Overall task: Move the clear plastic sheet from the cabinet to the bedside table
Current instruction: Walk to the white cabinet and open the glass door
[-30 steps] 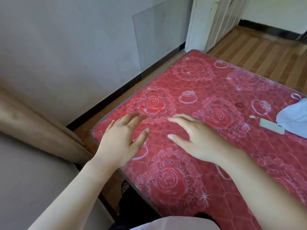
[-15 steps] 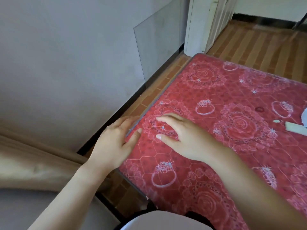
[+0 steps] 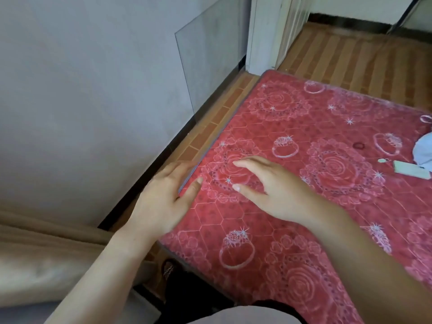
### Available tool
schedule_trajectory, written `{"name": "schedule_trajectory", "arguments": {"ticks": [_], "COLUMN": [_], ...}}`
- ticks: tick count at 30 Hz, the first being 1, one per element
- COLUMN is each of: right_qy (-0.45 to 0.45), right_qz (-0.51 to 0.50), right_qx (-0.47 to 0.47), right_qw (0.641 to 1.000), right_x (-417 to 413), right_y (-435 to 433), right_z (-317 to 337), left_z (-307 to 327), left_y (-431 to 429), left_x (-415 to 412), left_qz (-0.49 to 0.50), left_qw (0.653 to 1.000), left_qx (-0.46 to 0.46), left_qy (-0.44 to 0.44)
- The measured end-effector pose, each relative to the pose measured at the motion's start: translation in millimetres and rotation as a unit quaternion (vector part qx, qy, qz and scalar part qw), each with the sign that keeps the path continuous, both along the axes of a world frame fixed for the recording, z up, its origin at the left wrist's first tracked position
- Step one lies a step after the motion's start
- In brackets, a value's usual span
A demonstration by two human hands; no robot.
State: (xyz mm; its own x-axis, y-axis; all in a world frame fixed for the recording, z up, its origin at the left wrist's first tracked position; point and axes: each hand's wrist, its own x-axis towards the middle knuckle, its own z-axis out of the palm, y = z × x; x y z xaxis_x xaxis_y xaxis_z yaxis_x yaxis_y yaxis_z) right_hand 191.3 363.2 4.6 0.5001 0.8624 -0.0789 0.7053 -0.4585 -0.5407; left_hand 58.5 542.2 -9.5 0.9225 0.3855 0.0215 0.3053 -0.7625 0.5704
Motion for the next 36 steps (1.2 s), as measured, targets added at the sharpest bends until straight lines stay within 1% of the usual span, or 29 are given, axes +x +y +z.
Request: {"name": "schedule_trajectory", "arguments": {"ticks": [6,10,13,18,22,26,30,36], "right_qy": [-0.030,-0.021,-0.027,0.011,0.048,0.056,0.057,0.034], "right_qz": [-0.052,-0.066,-0.080,-0.083,-0.054,-0.035,-0.024,-0.079], "right_qx": [-0.015,-0.024,-0.033,-0.026,-0.021,-0.014,-0.013,-0.011], "right_qw": [0.998,0.997,0.996,0.996,0.997,0.998,0.998,0.996], "right_x": [-15.7,-25.4,-30.7,-39.1,-35.0,-27.4,-16.3,0.1], "right_y": [76.6,135.5,171.4,205.8,233.1,276.1,322.0,408.8], "right_z": [0.5,3.1,2.1,-14.7,-32.2,-41.5,-39.5,-36.7], "left_z": [-11.5,-8.1,-5.6,-9.9,-14.9,-11.5,-13.8,-9.0], "left_y": [85.4,157.7,194.4,222.4,247.1,280.7,320.0,409.1], "left_x": [11.6,15.8,18.0,9.0,-5.4,-8.9,4.3,29.5], "left_qz": [-0.075,-0.111,-0.123,-0.127,-0.083,-0.051,-0.037,-0.067], "left_qw": [0.997,0.993,0.991,0.988,0.991,0.992,0.995,0.993], "left_qx": [-0.023,0.008,0.017,0.007,0.011,0.002,-0.004,-0.014], "left_qy": [0.015,0.029,0.051,0.091,0.106,0.111,0.090,0.099]}}
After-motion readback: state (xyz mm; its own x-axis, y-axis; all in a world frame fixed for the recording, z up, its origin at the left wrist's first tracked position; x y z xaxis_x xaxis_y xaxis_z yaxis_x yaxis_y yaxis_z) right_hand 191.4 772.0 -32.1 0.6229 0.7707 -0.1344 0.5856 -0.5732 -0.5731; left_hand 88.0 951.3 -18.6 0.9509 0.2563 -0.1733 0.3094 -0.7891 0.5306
